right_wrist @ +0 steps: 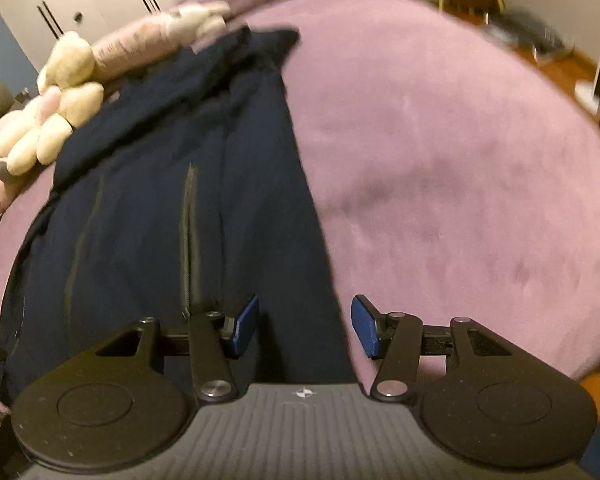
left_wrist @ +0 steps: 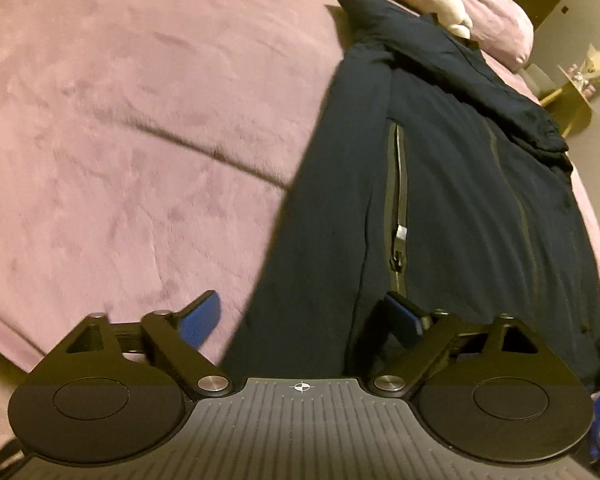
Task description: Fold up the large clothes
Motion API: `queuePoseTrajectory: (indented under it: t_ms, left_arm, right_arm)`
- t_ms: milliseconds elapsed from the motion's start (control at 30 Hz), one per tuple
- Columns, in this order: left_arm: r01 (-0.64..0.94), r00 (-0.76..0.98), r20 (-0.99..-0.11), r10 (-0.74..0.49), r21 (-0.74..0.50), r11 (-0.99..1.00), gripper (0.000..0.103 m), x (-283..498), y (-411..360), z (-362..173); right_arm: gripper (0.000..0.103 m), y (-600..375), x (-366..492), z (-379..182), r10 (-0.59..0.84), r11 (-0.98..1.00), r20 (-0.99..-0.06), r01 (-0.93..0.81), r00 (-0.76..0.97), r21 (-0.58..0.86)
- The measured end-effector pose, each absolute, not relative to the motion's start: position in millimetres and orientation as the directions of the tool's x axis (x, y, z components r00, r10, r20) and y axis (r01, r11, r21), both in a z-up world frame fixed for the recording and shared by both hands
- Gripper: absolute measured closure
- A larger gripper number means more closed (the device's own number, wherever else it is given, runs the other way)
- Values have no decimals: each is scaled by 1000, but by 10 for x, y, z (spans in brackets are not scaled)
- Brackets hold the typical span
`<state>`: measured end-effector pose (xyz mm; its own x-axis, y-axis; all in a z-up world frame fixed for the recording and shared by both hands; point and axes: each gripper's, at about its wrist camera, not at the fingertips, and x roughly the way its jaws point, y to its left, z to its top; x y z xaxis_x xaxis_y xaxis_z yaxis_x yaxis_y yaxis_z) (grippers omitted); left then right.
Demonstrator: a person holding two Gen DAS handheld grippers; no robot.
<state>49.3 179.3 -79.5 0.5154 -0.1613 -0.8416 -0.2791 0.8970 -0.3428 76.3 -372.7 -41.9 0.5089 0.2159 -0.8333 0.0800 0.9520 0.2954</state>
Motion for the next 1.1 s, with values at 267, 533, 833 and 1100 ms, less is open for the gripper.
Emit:
queuePoseTrajectory:
  t_ms: [267,533,833,1100]
  left_arm:
    - [-264,491,-843,-217,-382,886,36,445,1903,-817]
    - [-247,467,-843,-265,-412,877,57,440,1969,-808]
    - [-252,455,-823,-340,-485,837,66,420,2078,-849]
    - [-206,420,-819,-390,-504,839,62,450,2056,-839]
  right_arm:
    - [63,-3853,631,-553,375,895,-822,64,428,441]
    - [74,-3886,658,-552,445,869,-808,34,385,494]
    - [75,-3964,725,-579,504,825,-780,59,371,561]
    - [70,-3989,781,-632,552,787,-761,88,342,610]
